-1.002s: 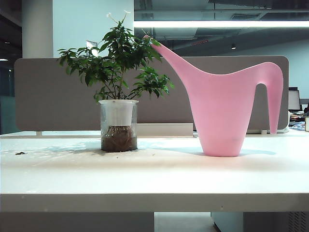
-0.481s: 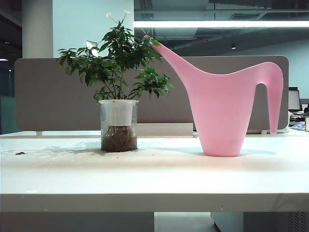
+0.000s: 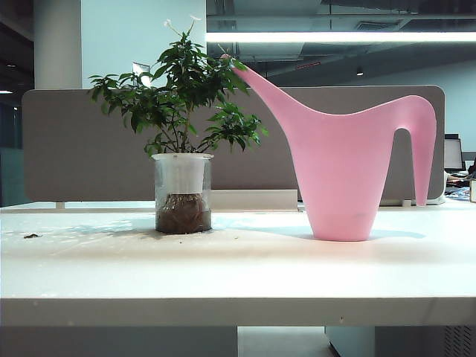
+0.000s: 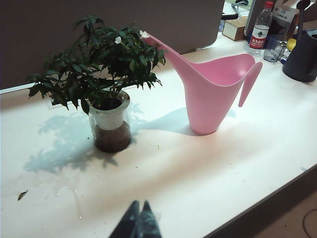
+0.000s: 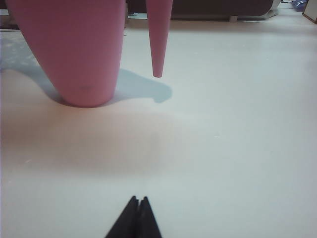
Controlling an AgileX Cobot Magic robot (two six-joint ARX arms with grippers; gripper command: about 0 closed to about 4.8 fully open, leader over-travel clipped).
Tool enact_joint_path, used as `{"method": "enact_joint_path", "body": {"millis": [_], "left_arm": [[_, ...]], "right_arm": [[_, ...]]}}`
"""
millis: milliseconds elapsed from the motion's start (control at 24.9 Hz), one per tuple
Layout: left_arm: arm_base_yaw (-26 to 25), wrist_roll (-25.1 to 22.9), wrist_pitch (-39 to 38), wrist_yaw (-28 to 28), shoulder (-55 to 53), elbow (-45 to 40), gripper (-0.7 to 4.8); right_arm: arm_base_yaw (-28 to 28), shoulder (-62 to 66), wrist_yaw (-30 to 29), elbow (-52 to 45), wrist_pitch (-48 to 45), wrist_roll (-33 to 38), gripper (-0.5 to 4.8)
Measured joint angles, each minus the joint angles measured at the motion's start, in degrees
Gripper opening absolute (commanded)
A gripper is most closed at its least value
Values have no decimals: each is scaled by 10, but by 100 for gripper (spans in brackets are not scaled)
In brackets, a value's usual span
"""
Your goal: Pick up the watering can from the table, water the potted plant, and put the can back.
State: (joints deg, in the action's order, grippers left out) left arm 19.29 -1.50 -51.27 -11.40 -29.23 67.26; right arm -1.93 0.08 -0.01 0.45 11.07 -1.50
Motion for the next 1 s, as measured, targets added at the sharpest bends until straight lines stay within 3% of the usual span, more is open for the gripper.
{"method": "enact_joint_path", "body": {"millis": [802, 882, 1002], "left_arm": [[-3, -16, 2, 0, 5, -1, -5], [-3, -22, 30, 0, 9, -17, -5], [-18, -30, 148, 0, 48, -151, -5]], "right_arm": [[0, 0, 0, 0, 0, 0, -1], [0, 0, 0, 0, 0, 0, -1], [0, 0, 0, 0, 0, 0, -1]]}}
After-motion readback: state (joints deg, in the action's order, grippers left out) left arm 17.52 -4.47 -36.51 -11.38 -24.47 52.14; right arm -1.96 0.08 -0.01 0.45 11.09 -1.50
